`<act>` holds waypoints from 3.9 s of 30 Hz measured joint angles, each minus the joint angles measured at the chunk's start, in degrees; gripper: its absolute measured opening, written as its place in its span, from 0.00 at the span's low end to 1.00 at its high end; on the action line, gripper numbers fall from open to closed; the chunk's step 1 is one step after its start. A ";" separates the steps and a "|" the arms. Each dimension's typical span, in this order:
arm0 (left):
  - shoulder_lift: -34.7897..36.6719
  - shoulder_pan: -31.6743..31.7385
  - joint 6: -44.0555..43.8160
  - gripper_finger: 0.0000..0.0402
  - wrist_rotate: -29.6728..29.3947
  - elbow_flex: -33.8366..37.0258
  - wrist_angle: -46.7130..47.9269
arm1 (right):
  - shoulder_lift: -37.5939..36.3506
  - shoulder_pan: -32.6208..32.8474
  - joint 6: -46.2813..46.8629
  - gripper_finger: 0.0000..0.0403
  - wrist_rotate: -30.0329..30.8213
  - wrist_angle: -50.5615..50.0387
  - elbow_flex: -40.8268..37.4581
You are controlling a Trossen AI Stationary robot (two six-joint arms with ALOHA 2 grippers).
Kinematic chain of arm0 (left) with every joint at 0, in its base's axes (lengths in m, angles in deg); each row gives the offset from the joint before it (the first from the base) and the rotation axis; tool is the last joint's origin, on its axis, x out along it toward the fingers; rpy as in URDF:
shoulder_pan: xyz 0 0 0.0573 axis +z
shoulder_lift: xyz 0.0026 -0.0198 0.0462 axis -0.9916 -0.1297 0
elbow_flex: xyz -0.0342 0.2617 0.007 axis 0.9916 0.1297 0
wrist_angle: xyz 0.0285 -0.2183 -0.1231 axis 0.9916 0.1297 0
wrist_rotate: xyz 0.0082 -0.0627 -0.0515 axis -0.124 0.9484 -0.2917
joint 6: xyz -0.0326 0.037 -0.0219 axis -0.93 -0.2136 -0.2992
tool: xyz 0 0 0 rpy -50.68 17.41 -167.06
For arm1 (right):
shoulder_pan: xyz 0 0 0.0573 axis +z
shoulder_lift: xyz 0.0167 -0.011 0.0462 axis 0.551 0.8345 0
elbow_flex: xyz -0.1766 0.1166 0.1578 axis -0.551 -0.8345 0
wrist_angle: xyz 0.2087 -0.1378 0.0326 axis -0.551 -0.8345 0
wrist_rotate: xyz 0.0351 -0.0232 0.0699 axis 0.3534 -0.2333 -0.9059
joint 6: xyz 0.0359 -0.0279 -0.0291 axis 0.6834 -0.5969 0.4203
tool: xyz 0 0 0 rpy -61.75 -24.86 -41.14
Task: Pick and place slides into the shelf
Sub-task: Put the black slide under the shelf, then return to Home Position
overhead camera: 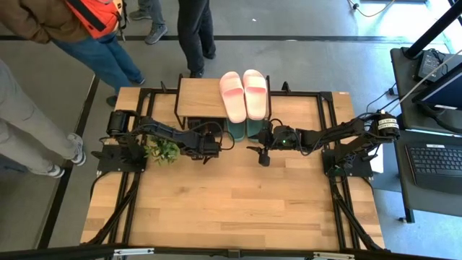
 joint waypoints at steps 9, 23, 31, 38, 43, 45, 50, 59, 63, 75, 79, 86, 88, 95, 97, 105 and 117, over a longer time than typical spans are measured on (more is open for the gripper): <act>0.00 0.00 -0.07 0.24 1.36 0.00 0.00 | 0.00 0.00 0.00 0.49 0.00 0.00 0.00; 0.10 -0.77 -0.15 0.36 4.97 0.00 0.10 | 0.00 0.00 0.02 0.49 0.00 0.00 0.00; 3.88 -5.50 -0.54 0.36 5.80 -0.04 0.63 | 0.00 0.04 0.02 0.49 0.00 -0.18 0.00; 9.37 -8.63 -6.39 0.36 6.07 -0.02 1.51 | 0.00 0.05 0.10 0.49 -0.02 -0.31 0.00; 15.25 -9.95 -9.45 0.36 7.08 -0.02 0.94 | 0.00 0.20 0.22 0.49 -0.02 -0.31 0.00; 17.61 -10.05 -9.55 0.36 8.93 -0.02 -0.25 | 0.00 0.20 0.22 0.49 -0.02 -0.33 0.00; 22.40 -10.08 -7.85 0.36 20.12 -0.02 -3.48 | 0.00 0.20 0.22 0.49 -0.02 -0.35 0.00; 21.39 -9.10 -6.49 0.36 30.62 0.00 -4.20 | 0.00 0.20 0.24 0.49 -0.02 -0.39 0.00; 18.27 -6.36 -5.94 0.36 31.41 0.00 -3.58 | 0.00 0.20 0.32 0.49 -0.02 -0.28 0.00; 11.61 3.47 -2.49 0.36 34.14 0.02 -2.97 | 0.00 0.20 0.26 0.49 -0.02 -0.26 0.00; 11.25 6.02 -0.23 0.36 34.27 0.02 -2.95 | 0.00 0.20 0.26 0.49 -0.03 -0.31 0.00; 11.21 10.80 1.00 0.36 34.59 4.32 -5.16 | 0.00 0.20 0.07 0.49 -0.02 -0.37 0.00; 11.21 11.80 0.98 0.36 34.72 6.36 -7.02 | 0.00 0.20 0.07 0.49 -0.04 -0.48 0.00; 11.21 13.00 1.00 0.36 34.60 9.50 -11.31 | 0.00 0.19 0.04 0.49 -0.02 -0.48 0.00; 11.21 13.00 1.00 0.36 34.28 9.55 -11.35 | 0.00 0.20 0.04 0.49 -0.02 -0.47 0.00; 11.21 12.82 0.98 0.36 33.89 9.55 -11.38 | 0.00 0.18 0.04 0.49 -0.02 -0.46 0.00; 14.43 9.67 -0.49 0.36 41.84 9.55 -11.51 | 0.00 0.20 0.04 0.49 -0.02 -0.46 0.00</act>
